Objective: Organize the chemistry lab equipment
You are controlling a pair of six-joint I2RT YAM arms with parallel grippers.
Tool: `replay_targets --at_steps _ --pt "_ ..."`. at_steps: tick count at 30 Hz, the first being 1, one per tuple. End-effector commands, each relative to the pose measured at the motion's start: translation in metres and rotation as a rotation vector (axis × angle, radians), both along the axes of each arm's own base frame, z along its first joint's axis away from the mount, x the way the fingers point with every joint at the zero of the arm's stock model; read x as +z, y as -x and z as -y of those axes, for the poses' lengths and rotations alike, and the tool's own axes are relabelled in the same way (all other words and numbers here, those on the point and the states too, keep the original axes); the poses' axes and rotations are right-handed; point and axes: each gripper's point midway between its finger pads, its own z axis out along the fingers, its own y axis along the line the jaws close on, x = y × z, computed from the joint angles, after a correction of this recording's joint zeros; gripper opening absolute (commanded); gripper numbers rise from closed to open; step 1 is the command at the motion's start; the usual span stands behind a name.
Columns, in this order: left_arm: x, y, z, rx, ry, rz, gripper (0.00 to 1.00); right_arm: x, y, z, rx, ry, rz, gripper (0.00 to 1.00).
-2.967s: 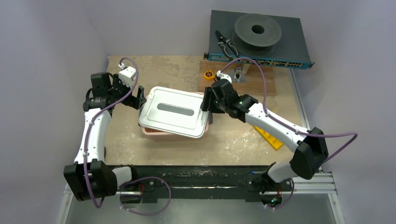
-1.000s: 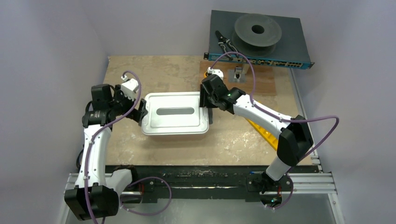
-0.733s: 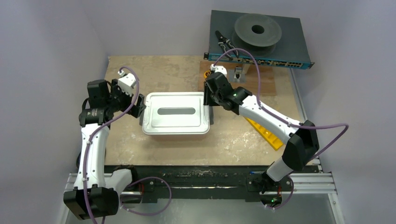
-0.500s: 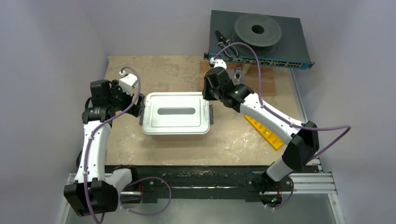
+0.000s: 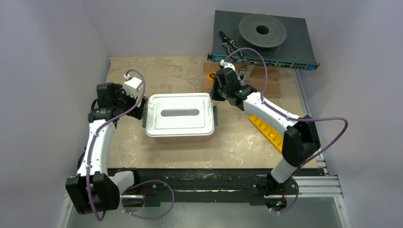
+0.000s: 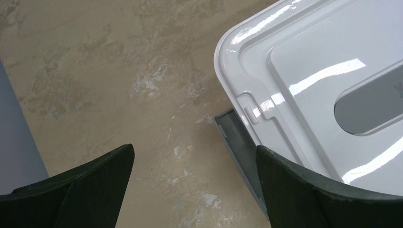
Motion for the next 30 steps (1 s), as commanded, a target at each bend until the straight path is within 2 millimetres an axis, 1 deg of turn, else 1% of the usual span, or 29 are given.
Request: replay_targets --at_steps 1,4,6,9,12,13,15,18,20,21,23,25,30 --pt "0.011 -0.005 -0.003 0.006 -0.013 0.041 1.0 -0.008 0.006 0.001 0.01 -0.023 -0.017 0.06" --pt "0.022 -0.002 -0.002 0.014 -0.002 0.048 1.0 -0.007 0.008 0.004 0.001 -0.026 -0.013 0.06" --pt "0.029 0.0 -0.002 0.024 0.007 0.056 1.0 0.0 0.008 0.007 -0.01 -0.024 -0.001 0.05" --pt "0.042 -0.001 -0.007 0.074 0.022 0.075 1.0 0.022 0.006 0.015 -0.046 -0.024 0.044 0.05" --pt "0.048 0.0 -0.015 0.159 0.054 0.041 1.0 0.051 0.008 0.014 -0.041 -0.07 0.104 0.05" --pt "0.046 0.003 -0.014 0.169 0.09 0.002 1.0 0.057 0.01 0.013 -0.036 -0.086 0.115 0.06" --pt "0.036 0.011 -0.004 0.142 0.166 -0.079 1.0 0.066 0.014 0.009 -0.024 -0.114 0.13 0.06" --pt "0.02 0.02 0.005 0.136 0.245 -0.159 1.0 0.07 0.023 0.0 0.004 -0.139 0.14 0.07" --pt "0.01 0.022 0.005 0.151 0.289 -0.19 1.0 0.071 0.03 -0.008 0.033 -0.149 0.148 0.1" --pt "0.004 0.023 0.004 0.166 0.308 -0.21 1.0 0.07 0.032 -0.011 0.044 -0.153 0.15 0.11" --pt "-0.005 0.026 0.008 0.17 0.375 -0.266 1.0 0.066 0.038 -0.021 0.076 -0.155 0.15 0.17" --pt "-0.014 0.027 0.011 0.177 0.447 -0.33 1.0 0.06 0.041 -0.026 0.09 -0.145 0.144 0.19" --pt "-0.032 0.024 0.013 0.187 0.625 -0.448 1.0 0.04 0.043 -0.028 0.093 -0.134 0.115 0.19"
